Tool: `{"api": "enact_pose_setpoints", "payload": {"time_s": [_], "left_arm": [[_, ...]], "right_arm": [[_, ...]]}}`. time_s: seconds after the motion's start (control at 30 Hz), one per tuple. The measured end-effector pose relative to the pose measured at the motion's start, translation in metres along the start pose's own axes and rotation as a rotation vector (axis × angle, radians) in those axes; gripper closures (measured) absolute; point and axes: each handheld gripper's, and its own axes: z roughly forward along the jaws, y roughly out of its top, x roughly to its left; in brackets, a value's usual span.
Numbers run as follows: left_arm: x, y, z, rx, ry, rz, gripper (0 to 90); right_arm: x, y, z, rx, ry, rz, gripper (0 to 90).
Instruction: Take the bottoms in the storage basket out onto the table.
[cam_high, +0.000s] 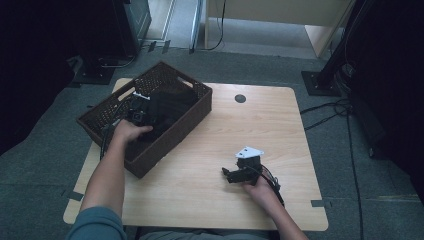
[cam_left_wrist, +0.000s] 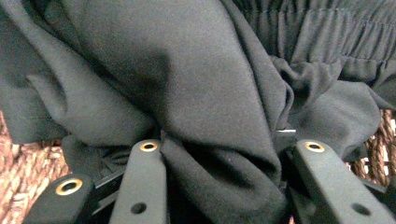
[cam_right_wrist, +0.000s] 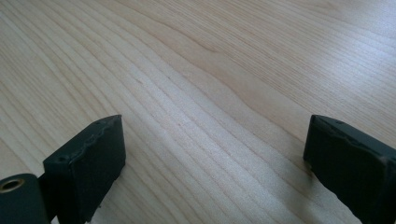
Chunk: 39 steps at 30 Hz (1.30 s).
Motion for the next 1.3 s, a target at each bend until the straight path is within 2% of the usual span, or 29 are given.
{"api": "enact_pose_setpoints", "payload": {"time_s": [0.07,0.1,0.13,0.17,0.2,0.23,0.27,0.3,0.33,0.37,0.4,0.43,0.47,0.5,0.53,0.63,0.67,0.77,0.83,0.97,1.17,1.2,1.23,1.27,1.3], "left_arm": [[0.001,0.0,0.003,0.001,0.029,0.003,51.0],[0.002,0.001,0.003,0.005,0.089,-0.004,34.2],[0.002,0.001,0.003,0.005,0.089,-0.004,26.9],[0.004,0.0,0.003,0.003,0.114,-0.016,22.7],[0.004,0.0,0.003,0.003,0.114,-0.016,19.0],[0.006,-0.002,0.002,-0.005,0.153,-0.018,16.6],[0.006,-0.002,0.002,-0.005,0.153,-0.018,12.7],[0.007,-0.002,0.001,-0.001,0.19,-0.023,7.2],[0.009,-0.001,0.0,0.005,0.217,-0.037,7.2],[0.013,-0.003,-0.001,0.005,0.226,-0.068,0.2],[0.015,-0.004,-0.002,0.007,0.229,-0.088,0.2],[0.024,-0.008,-0.002,0.018,0.203,-0.168,0.0],[0.024,-0.008,-0.002,0.018,0.203,-0.168,0.0],[0.029,-0.011,-0.001,0.026,0.169,-0.224,0.0],[0.03,-0.013,-0.002,0.013,0.16,-0.238,0.0],[0.025,-0.012,0.001,0.02,0.185,-0.211,0.0],[0.025,-0.012,0.001,0.02,0.185,-0.211,0.0],[0.018,-0.006,0.003,0.063,0.193,-0.187,0.0],[0.016,-0.006,0.002,0.079,0.181,-0.176,0.0],[0.012,-0.004,0.001,0.101,0.186,-0.158,0.0],[0.008,-0.003,0.001,0.107,0.202,-0.168,0.0],[0.008,-0.003,0.0,0.113,0.201,-0.165,0.0],[0.004,-0.001,-0.003,0.087,0.183,-0.148,3.8],[0.004,-0.001,-0.003,0.087,0.183,-0.148,4.4],[0.001,0.0,-0.003,0.08,0.196,-0.125,4.3]], "right_arm": [[0.0,0.0,0.0,0.0,0.0,0.001,5.4],[0.0,0.0,0.0,0.0,0.0,0.001,5.4],[0.0,0.0,0.0,0.0,0.0,0.001,5.4],[0.0,0.0,0.0,0.0,0.0,0.0,5.4],[0.0,0.0,0.0,0.0,0.0,0.0,5.4],[0.0,0.0,0.0,0.0,0.0,0.0,5.4],[0.0,0.0,0.0,0.0,0.0,0.0,5.4],[0.0,0.0,0.0,0.0,0.0,0.0,5.4],[0.0,0.0,0.0,0.0,0.0,0.0,5.4],[0.0,0.0,0.0,0.0,0.0,0.0,5.4],[0.0,0.0,0.0,0.0,0.0,0.0,5.4],[0.0,0.0,0.0,0.0,0.0,0.001,5.4],[0.0,0.0,0.0,0.0,0.0,0.001,5.4],[0.0,0.0,0.0,0.0,0.0,0.0,5.4],[0.0,0.0,0.0,0.0,0.0,0.0,5.4],[0.0,0.0,0.0,0.0,0.0,0.0,5.3],[0.0,0.0,0.0,0.0,0.0,0.0,5.3],[0.0,0.0,0.0,0.0,0.001,0.001,5.3],[0.0,0.0,0.0,0.0,0.0,0.001,5.3],[0.0,0.0,0.0,0.0,0.001,0.001,5.3],[0.0,0.0,0.0,0.0,0.001,0.001,5.4],[0.0,0.0,0.0,0.0,0.001,0.001,5.4],[0.0,0.0,0.0,0.0,0.0,0.0,5.4],[0.0,0.0,0.0,0.0,0.0,0.0,5.4],[0.0,0.0,0.0,0.0,0.0,0.001,5.3]]}}
